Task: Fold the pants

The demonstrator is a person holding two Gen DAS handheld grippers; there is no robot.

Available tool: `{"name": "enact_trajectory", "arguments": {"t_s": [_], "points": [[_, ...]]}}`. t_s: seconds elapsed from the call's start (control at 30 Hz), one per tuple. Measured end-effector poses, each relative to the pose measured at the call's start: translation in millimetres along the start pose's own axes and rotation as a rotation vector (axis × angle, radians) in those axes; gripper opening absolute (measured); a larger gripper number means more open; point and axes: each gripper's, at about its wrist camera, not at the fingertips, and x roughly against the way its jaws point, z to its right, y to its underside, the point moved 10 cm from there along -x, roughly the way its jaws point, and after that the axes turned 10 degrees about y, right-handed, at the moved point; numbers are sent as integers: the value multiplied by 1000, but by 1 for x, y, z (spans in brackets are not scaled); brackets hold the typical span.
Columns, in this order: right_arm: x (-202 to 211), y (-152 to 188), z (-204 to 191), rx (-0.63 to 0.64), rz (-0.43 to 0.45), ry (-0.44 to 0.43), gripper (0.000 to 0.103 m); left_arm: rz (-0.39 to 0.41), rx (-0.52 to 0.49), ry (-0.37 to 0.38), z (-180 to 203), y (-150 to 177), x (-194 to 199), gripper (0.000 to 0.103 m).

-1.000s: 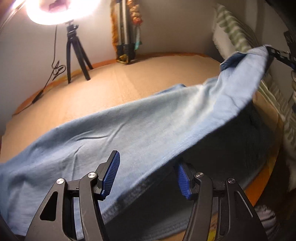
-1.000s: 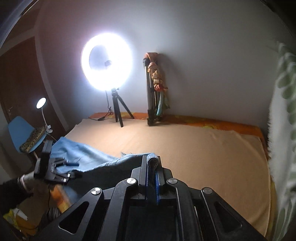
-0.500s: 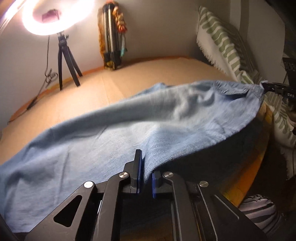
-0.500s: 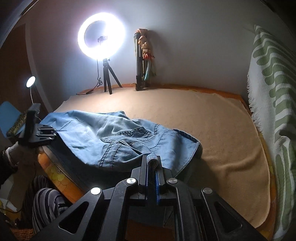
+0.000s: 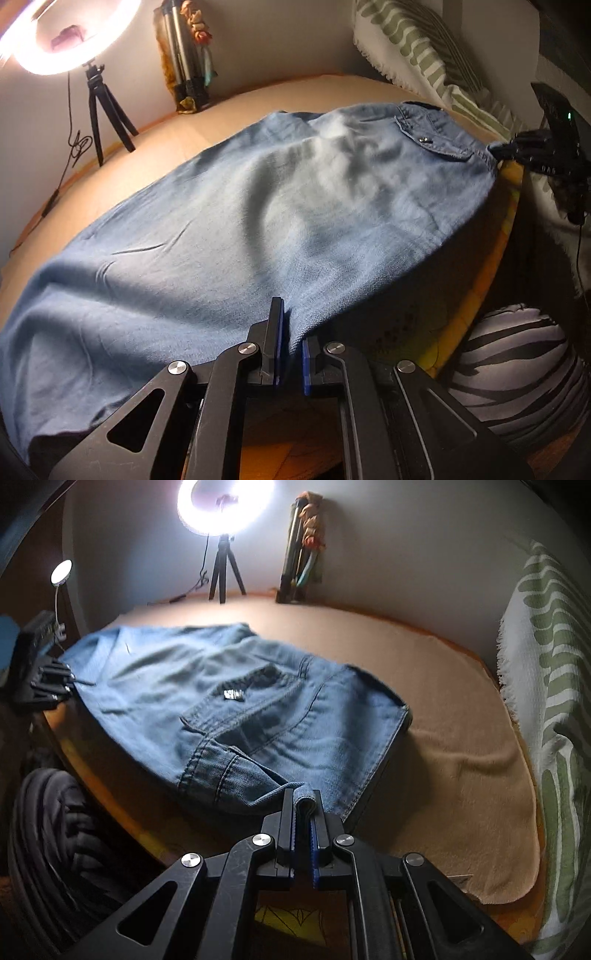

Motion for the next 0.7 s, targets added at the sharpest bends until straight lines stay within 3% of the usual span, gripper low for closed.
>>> {"name": "enact_trajectory", "arguments": {"t_s": [0.13,0.33,0.5,0.7], "points": [[-4,4,-1,46,-21,19,4,-10,24,12,0,6,5,13],[7,17,11,49,-82,15,22,45,112,10,-10,28,43,34],[38,-4,24,-29,-19,-5,28,175,274,-96,-59,50,101,37],[49,-62,3,-67,70,-92,38,237,428,-247,-123,85,145,37]]}}
